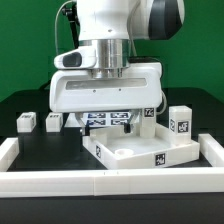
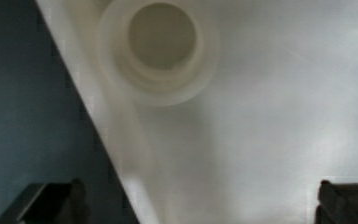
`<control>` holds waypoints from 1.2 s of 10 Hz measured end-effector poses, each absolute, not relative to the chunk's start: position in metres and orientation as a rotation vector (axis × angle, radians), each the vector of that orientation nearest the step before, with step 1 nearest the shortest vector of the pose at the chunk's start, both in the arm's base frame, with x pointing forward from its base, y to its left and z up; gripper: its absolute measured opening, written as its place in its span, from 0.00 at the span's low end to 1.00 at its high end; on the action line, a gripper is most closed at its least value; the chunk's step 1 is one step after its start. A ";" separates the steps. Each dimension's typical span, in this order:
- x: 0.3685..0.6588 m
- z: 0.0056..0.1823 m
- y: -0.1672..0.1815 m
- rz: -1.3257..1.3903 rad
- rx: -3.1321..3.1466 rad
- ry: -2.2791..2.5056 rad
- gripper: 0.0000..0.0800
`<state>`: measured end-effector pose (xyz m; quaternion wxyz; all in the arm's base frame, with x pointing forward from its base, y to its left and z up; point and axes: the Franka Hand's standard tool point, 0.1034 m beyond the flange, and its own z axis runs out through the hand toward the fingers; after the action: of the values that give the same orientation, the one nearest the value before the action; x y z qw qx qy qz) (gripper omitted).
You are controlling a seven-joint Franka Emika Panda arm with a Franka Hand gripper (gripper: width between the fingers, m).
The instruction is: Assemble square table
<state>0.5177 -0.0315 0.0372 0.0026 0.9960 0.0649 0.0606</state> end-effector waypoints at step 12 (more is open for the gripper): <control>0.519 0.018 -0.042 0.138 3.087 0.356 0.81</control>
Offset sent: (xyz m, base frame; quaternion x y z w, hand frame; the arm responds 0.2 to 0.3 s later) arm -0.0044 -0.0072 -0.0175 -0.0047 -0.0049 0.0779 0.9969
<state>0.5189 -0.0418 0.0179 0.0154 0.9923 0.1143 0.0444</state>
